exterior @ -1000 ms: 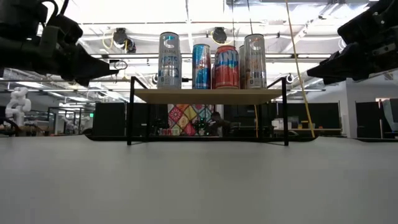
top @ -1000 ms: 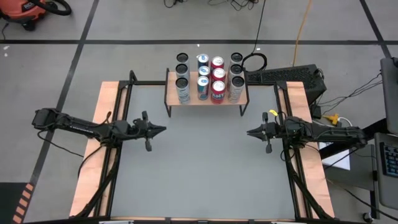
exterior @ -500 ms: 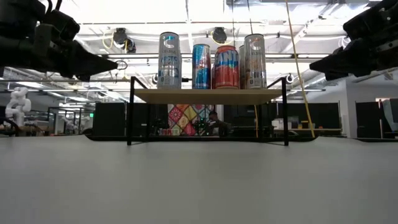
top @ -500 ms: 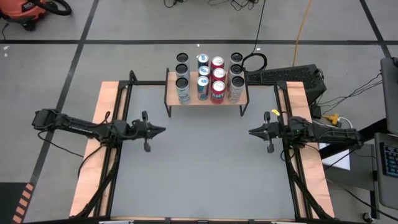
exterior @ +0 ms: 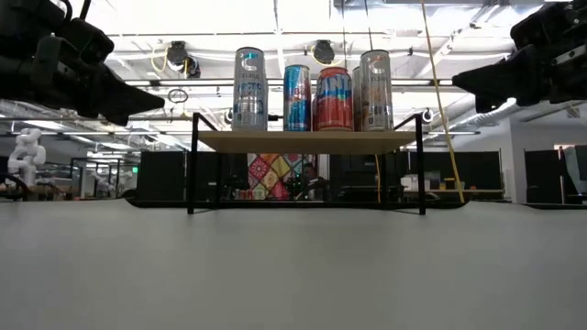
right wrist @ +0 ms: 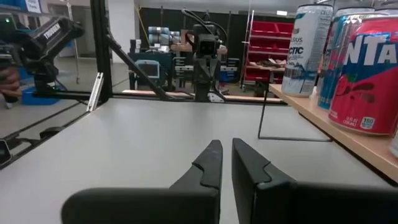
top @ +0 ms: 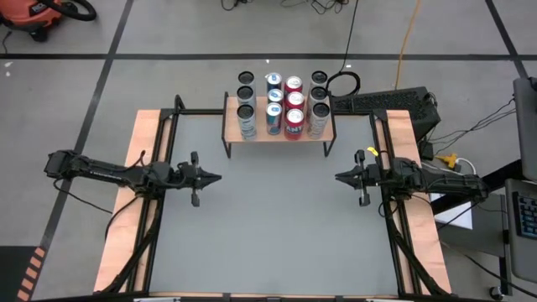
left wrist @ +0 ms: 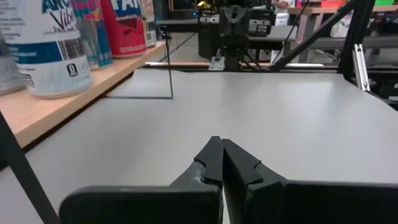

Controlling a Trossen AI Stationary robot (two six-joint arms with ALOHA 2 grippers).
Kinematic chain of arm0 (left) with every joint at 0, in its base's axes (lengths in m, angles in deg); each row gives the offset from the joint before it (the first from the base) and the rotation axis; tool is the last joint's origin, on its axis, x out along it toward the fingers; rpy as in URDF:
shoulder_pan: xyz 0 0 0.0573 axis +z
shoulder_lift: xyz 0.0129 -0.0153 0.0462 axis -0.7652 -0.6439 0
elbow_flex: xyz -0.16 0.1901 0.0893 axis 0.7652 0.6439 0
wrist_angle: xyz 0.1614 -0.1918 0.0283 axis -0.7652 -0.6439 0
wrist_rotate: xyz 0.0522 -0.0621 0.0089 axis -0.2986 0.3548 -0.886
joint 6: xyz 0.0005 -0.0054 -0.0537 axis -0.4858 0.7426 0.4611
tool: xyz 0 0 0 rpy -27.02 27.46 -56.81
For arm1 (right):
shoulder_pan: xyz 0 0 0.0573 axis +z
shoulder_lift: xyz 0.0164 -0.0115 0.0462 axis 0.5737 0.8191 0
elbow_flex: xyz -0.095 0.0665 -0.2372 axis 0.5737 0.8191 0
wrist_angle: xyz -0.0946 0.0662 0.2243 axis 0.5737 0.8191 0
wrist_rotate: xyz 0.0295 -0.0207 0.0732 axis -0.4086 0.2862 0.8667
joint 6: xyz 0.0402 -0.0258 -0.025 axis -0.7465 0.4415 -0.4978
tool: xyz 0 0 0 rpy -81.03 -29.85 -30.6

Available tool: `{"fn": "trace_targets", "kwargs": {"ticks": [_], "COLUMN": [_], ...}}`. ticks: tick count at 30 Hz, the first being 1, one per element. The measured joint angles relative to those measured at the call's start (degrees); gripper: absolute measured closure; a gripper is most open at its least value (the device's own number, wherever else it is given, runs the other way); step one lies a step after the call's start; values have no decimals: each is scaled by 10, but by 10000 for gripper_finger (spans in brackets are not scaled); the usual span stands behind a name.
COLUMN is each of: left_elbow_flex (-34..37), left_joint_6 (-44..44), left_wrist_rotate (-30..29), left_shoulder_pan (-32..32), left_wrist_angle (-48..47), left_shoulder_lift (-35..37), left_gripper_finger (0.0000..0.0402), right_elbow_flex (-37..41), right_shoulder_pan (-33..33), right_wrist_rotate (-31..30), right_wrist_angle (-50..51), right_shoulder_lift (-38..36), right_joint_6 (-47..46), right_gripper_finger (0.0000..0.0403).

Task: Place canned beverage on shelf
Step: Return to Home Position

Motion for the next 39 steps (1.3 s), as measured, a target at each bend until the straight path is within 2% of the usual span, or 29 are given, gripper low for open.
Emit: {"fn": "trace_targets", "kwargs": {"ticks": [14,20,28,32,39], "left_elbow_flex": [0,0,0,1,1], "left_joint_6": [-21,-23,-29,-29,-30], "left_wrist_rotate": [4,34,38,57,60], "left_shoulder_pan": [0,0,0,0,0], "left_wrist_angle": [-84,-132,-217,-222,-224], "left_shoulder_lift": [97,159,252,290,297], "left_gripper_finger": [401,401,401,401,401], "right_elbow_flex": [15,15,16,16,16], "right_shoulder_pan": [0,0,0,0,0], "right_wrist_rotate": [16,17,17,17,16], "right_wrist_angle": [-22,-23,-24,-24,-25], "right_shoulder_lift": [0,0,0,1,0], "right_joint_6": [-7,0,8,7,8], "right_gripper_finger": [403,403,403,403,403]}}
